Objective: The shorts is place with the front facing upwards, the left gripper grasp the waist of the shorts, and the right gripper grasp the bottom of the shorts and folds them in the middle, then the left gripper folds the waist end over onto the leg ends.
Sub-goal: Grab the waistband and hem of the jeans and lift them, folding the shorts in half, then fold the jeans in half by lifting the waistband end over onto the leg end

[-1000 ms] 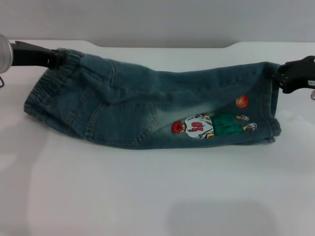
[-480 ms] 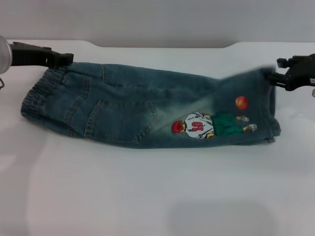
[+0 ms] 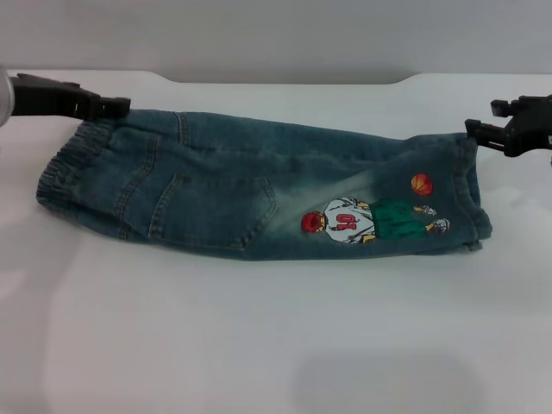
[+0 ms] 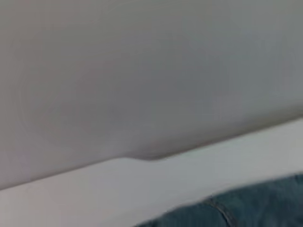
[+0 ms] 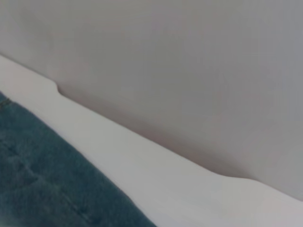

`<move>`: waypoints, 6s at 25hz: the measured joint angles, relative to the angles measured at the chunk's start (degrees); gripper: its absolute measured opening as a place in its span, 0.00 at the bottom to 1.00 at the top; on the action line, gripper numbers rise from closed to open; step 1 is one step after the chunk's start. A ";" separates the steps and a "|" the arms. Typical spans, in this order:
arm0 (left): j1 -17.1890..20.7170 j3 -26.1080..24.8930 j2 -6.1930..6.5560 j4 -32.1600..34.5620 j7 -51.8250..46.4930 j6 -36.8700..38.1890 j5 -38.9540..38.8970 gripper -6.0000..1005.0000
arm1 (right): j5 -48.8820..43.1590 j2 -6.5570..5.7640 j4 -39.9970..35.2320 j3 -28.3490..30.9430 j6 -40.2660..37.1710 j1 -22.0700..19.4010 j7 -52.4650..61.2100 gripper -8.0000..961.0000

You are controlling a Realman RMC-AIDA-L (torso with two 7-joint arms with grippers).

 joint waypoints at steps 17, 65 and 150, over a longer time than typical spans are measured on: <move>-4.24 -9.23 2.35 3.52 7.31 22.45 8.80 0.81 | 2.63 -0.10 -0.14 -0.33 -0.41 -1.66 -1.87 0.53; -10.57 -6.49 1.12 -17.82 6.28 6.32 20.39 0.74 | 3.15 0.08 0.57 -0.61 -0.91 -2.48 -1.88 0.53; -15.42 -6.06 2.75 -24.08 8.98 9.14 24.28 0.65 | 5.08 -0.10 2.44 0.01 0.20 -2.19 -3.30 0.53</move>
